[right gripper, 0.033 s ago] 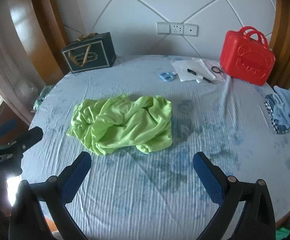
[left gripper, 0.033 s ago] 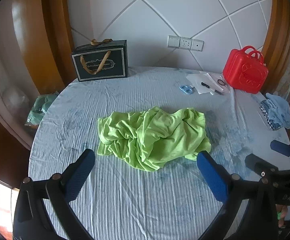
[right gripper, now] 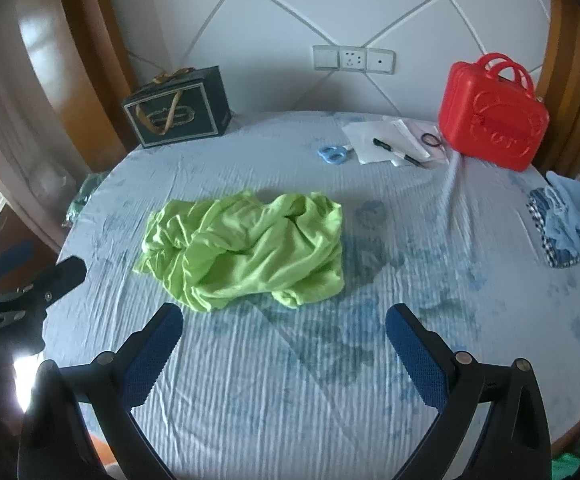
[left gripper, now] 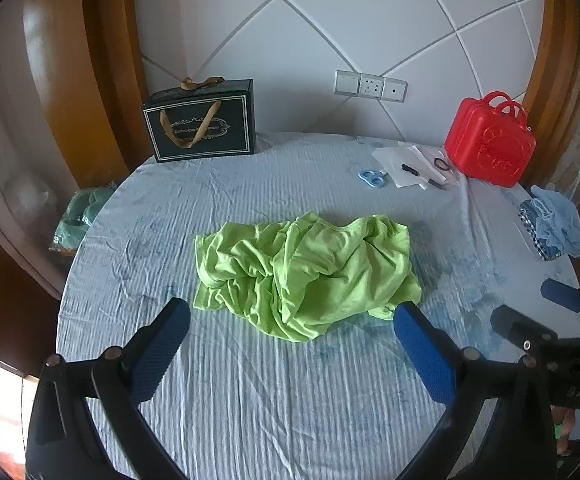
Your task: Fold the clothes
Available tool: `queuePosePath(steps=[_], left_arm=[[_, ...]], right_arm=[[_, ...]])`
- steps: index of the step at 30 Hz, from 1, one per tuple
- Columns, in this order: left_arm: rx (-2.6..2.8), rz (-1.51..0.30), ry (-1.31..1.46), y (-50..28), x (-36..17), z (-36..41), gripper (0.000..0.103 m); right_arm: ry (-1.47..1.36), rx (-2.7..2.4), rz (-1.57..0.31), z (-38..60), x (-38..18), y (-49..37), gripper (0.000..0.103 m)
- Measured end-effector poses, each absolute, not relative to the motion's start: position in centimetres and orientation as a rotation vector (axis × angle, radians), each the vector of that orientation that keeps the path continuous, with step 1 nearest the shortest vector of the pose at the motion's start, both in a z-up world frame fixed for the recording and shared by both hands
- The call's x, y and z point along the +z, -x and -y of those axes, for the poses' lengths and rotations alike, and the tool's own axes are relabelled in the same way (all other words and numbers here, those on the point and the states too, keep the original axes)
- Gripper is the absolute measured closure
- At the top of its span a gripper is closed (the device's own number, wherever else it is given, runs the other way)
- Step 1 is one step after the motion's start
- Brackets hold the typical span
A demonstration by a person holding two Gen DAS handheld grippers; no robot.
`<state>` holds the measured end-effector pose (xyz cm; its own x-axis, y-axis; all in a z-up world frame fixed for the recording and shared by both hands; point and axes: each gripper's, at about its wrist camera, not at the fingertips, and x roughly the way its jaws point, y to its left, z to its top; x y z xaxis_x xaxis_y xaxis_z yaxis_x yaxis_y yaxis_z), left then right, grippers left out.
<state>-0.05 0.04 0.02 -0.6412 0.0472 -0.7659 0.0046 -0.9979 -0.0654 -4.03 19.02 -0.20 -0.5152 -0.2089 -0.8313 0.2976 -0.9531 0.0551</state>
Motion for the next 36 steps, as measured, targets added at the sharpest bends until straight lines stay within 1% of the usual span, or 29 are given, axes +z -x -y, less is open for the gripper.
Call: queuePosePath(steps=[5,10,36], left_arm=[[2.851,0.011,1.279,-0.7,0.1,-1.2,0.000],[2.820,0.010,1.324,-0.3,0.6,-1.1,0.000],[2.824,0.005,1.330,-0.2,0.9,-1.2,0.000]], right_arm=[[-1.336,-2.498,-0.084,-20.9,-0.2,3.9,0.000],[-1.323,-2.501,-0.051,-23.2,0.0,3.3,0.000],[-1.299,-2.558,-0.042,-24.2,0.5,2.8,0.000]])
